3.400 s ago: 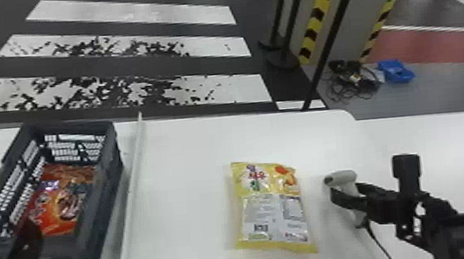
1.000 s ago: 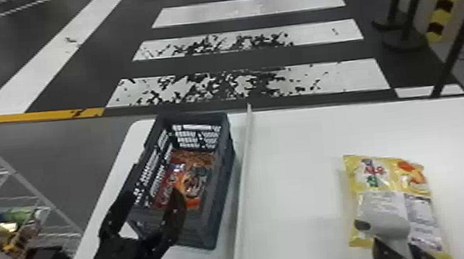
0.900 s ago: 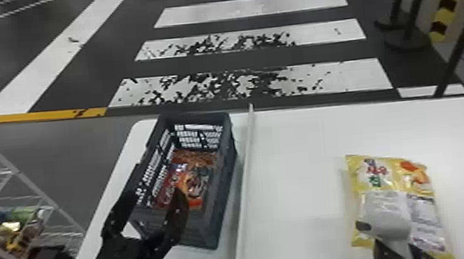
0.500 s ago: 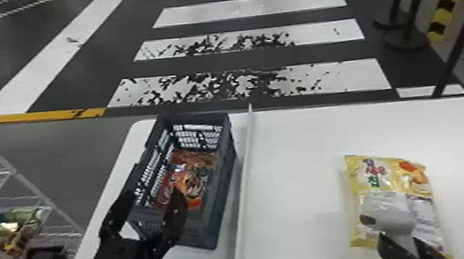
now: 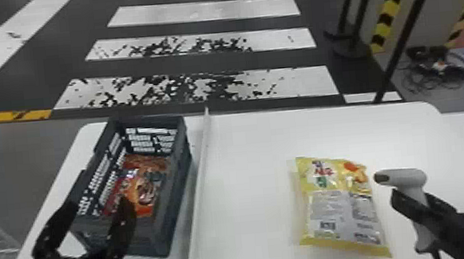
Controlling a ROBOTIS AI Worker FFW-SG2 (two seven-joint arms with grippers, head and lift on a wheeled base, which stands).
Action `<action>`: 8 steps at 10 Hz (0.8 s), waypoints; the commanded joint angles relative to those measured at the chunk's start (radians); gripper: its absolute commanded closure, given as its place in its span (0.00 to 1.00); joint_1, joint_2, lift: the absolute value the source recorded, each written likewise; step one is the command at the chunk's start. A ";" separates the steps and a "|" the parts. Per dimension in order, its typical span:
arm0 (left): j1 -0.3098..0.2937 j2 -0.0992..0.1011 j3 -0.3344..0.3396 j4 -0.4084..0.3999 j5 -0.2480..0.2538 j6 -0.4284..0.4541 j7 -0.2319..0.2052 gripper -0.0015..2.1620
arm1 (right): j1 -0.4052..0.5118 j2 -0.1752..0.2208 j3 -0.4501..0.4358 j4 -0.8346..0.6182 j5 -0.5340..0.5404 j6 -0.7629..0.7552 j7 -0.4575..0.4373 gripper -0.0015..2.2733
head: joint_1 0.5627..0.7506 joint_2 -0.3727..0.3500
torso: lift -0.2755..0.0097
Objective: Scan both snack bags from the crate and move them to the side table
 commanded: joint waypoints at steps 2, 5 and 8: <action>0.019 -0.006 0.000 -0.021 -0.019 -0.002 0.002 0.01 | -0.140 -0.099 -0.057 0.240 -0.019 -0.019 0.020 0.99 | 0.70 0.33 | 0.63; 0.041 -0.007 0.000 -0.030 -0.031 -0.020 0.003 0.01 | -0.306 -0.148 -0.018 0.550 -0.002 -0.145 0.066 0.99 | 0.70 0.20 | 0.63; 0.062 -0.009 0.003 -0.025 -0.043 -0.054 0.006 0.01 | -0.475 -0.171 0.110 0.851 0.067 -0.314 0.086 0.99 | 0.70 0.19 | 0.63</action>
